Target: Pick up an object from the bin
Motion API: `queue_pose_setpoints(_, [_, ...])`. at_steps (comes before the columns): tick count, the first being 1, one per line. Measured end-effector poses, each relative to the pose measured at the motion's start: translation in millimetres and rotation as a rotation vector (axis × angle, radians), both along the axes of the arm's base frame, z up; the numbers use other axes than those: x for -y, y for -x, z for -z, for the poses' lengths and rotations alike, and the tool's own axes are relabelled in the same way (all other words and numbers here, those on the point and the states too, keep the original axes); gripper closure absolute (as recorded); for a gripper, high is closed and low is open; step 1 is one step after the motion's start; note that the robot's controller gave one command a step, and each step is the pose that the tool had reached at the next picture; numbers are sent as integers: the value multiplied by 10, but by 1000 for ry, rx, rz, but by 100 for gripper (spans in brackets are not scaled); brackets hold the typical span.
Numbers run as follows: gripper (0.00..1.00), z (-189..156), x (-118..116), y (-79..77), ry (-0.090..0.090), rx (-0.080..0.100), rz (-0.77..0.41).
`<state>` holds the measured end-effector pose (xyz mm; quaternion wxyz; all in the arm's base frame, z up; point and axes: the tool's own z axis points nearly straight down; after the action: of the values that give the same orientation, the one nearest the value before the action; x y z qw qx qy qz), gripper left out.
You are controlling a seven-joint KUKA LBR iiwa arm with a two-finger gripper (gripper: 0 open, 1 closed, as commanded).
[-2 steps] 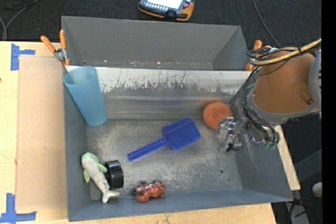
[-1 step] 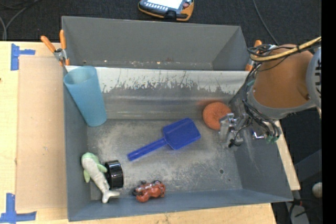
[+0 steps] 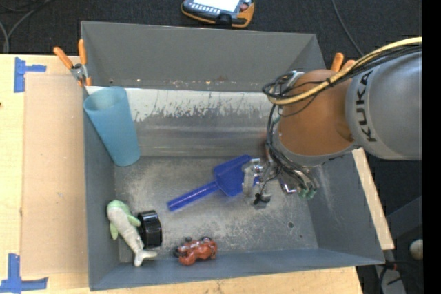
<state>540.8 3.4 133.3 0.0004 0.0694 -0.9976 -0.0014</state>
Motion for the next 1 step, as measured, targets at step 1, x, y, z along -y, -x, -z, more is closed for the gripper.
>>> queue_pose_setpoints(1, [100,401,-176,-275,3,-1,-102])
